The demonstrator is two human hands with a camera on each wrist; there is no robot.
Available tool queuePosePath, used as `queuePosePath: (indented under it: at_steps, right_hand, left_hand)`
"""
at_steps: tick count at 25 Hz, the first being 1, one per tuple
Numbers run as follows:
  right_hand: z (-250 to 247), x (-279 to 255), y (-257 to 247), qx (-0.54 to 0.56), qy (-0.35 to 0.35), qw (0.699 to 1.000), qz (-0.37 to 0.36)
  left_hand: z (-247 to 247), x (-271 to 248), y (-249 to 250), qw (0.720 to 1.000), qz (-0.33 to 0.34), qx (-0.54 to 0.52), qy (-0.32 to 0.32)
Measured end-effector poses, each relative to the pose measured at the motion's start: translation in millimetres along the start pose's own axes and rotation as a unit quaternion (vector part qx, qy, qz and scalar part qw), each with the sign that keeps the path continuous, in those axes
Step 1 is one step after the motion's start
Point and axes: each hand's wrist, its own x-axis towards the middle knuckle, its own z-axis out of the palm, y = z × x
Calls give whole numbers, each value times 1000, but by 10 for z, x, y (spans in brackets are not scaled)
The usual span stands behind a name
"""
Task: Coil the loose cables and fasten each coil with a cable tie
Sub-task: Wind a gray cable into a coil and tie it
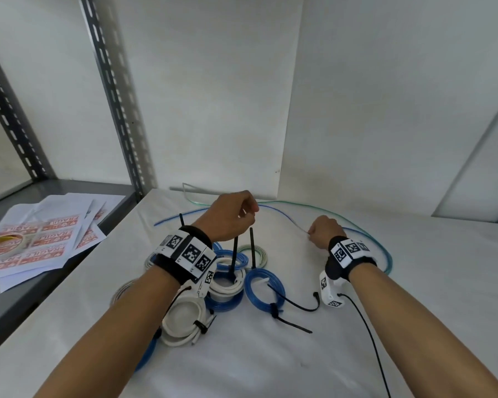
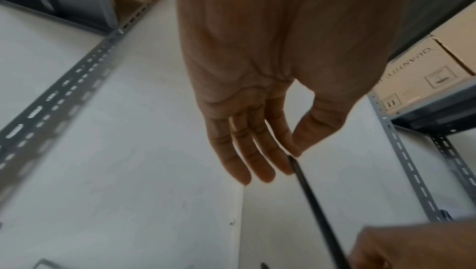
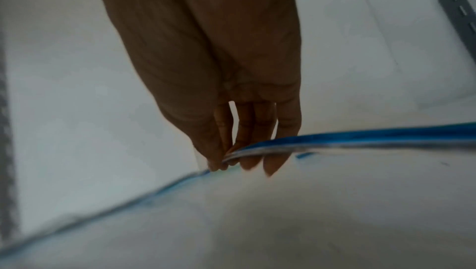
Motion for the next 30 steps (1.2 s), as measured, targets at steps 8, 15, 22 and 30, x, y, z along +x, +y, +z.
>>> queuePosePath:
  at_steps: [8,15,22,30]
  right_hand:
    - [-1163,-933,-611,301,187,906,-234]
    - [-1362,-846,88,431,426,792,-74]
    - [-937,-858,72,293,386,871,-77]
    - [-727,-1368,-583,581,56,785,-208]
  left_hand:
    - [225,648,560,980,138,137,40]
    - [-455,725,267,968,-11,156,195]
    - [-564,729,346,886,-96,-402,209]
    - [-359,738,668,734,-104,-619,261]
